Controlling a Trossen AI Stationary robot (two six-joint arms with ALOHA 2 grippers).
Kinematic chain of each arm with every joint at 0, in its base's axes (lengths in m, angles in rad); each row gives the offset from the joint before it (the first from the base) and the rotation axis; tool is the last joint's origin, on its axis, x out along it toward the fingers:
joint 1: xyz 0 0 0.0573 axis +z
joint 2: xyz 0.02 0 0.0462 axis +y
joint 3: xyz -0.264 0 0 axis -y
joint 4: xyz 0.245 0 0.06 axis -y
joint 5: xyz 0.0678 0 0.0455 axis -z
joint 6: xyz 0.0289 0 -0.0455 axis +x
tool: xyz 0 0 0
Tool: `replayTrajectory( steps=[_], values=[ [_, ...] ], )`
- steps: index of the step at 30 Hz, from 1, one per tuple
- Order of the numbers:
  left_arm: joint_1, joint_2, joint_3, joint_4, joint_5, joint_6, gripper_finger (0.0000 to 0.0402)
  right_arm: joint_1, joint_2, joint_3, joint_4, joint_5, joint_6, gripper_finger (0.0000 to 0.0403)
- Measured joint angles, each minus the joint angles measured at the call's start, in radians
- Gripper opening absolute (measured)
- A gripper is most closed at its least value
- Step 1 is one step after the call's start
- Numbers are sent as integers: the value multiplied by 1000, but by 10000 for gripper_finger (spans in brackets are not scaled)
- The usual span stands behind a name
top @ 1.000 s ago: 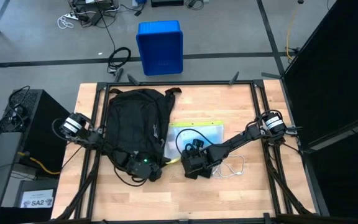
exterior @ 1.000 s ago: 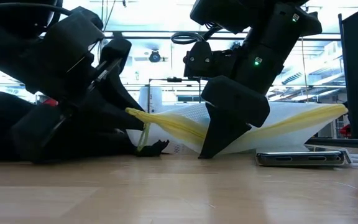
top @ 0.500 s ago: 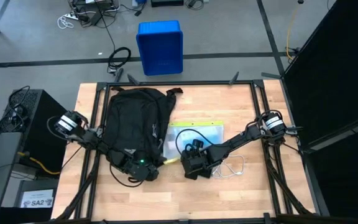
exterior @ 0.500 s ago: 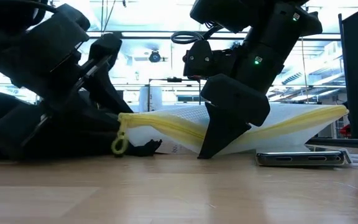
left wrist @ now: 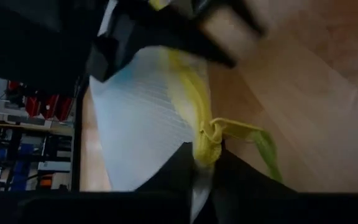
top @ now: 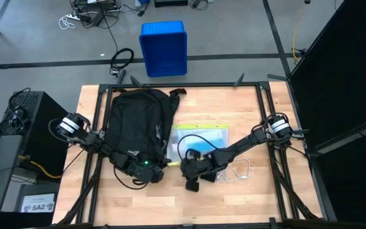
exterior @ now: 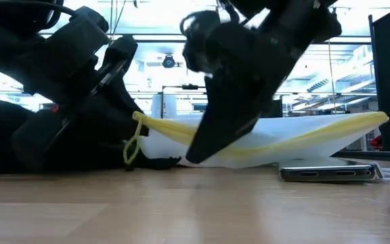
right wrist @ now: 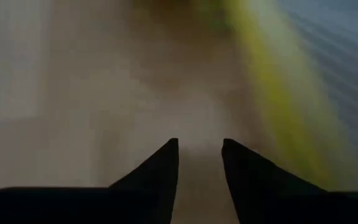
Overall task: Unpack backpack
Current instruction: Open the zip lock bag
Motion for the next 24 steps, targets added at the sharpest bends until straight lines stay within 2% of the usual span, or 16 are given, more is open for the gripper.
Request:
replayTrajectory(
  steps=[3, 11, 20, 24],
  values=[
    [0, 0, 0, 23, 0, 1, 9, 12, 0, 0, 44, 27, -10, 111],
    [0, 0, 37, 56, -2, 3, 2, 11, 0, 0, 168, 188, 22, 124],
    [0, 0, 54, 43, -3, 3, 1, 3, 9, 0, 226, 200, 36, 150],
    [0, 0, 55, 42, -4, 3, 1, -3, 10, 0, 231, 209, 37, 145]
  ],
)
